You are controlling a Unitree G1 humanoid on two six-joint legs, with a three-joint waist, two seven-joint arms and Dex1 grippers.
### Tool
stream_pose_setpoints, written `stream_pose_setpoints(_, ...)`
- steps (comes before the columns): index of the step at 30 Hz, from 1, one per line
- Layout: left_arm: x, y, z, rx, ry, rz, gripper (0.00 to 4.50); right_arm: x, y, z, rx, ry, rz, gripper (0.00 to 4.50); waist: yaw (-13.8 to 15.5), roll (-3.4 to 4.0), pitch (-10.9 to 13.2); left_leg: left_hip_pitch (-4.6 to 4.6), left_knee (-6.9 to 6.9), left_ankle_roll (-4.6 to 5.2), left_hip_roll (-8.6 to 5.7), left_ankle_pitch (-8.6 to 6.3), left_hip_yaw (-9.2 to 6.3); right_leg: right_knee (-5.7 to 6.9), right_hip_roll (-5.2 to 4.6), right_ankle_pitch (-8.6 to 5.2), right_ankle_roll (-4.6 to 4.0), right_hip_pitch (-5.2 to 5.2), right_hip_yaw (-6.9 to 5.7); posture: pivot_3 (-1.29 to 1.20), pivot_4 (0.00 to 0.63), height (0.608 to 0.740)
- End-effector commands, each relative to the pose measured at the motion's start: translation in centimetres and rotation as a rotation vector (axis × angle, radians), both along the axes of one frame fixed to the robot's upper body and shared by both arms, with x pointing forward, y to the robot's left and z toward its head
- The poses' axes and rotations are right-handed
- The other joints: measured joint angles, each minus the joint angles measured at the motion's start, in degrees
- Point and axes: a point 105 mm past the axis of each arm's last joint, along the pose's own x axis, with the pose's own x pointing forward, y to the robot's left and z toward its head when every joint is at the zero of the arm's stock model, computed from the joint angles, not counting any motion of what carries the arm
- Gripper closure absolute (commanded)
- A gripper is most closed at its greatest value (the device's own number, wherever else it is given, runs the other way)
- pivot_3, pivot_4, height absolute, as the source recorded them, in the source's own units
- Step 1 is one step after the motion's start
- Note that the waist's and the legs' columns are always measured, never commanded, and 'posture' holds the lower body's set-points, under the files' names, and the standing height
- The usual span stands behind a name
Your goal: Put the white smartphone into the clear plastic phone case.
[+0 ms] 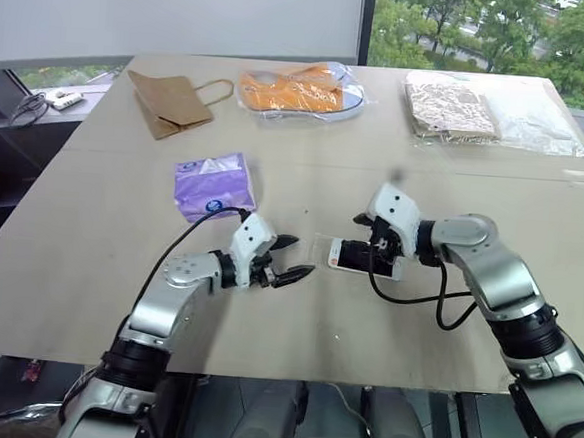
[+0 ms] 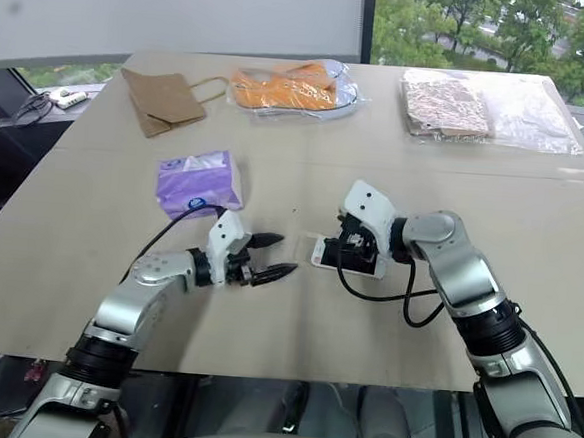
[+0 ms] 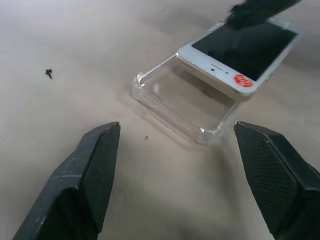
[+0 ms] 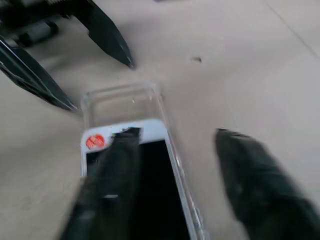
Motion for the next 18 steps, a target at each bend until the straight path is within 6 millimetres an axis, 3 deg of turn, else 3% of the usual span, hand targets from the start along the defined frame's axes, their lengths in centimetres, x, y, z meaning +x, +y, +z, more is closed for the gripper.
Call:
stream_pose_setpoints(1, -0.5, 1.7, 0.8, -0.001, 0.001, -0.046, 2.11, -0.6, 0.0, 1.7, 0.037, -0.055, 0.021, 3.88, -0.1, 0.00, 0.0, -0.02, -0.04, 0.00, 0.02, 0.00, 0.01, -0.03, 0.01, 0.00, 0.00, -0.05, 0.01, 0.00, 0.150, 0.740)
stream_pose_setpoints(2, -0.6, 1.8, 0.8, 0.008, 0.001, -0.056, 2.56, -0.6, 0.0, 1.7, 0.037, -0.052, 0.023, 4.35, -0.1, 0.01, 0.0, -0.03, -0.07, 0.00, 0.02, 0.00, 0.00, -0.04, 0.01, 0.00, -0.01, -0.07, 0.00, 0.00, 0.150, 0.740)
stream_pose_setpoints(3, -0.4, 2.0, 0.9, 0.014, 0.000, -0.057, 3.06, -0.7, 0.1, 1.6, 0.038, -0.049, 0.027, 4.50, -0.1, 0.01, 0.0, -0.03, -0.09, 0.00, 0.02, 0.00, 0.00, -0.06, 0.01, -0.01, -0.01, -0.07, 0.00, 0.00, 0.150, 0.740)
stream_pose_setpoints(6, 0.4, 2.0, 1.3, 0.033, 0.001, -0.079, 4.48, -1.0, 0.3, 1.6, 0.044, -0.037, 0.050, 4.50, 0.2, -0.01, 0.0, -0.05, -0.08, 0.00, 0.01, 0.00, 0.00, -0.08, 0.01, 0.00, -0.01, -0.05, -0.02, 0.00, 0.150, 0.740)
stream_pose_setpoints(18, 1.5, -0.6, 0.5, 0.095, 0.035, -0.213, 4.48, -2.4, 0.5, -0.2, -0.030, 0.017, 0.128, 4.50, 0.0, -0.02, 0.0, -0.07, -0.07, 0.01, 0.00, 0.00, 0.00, -0.07, 0.02, 0.00, 0.00, -0.06, -0.03, 0.00, 0.150, 0.740)
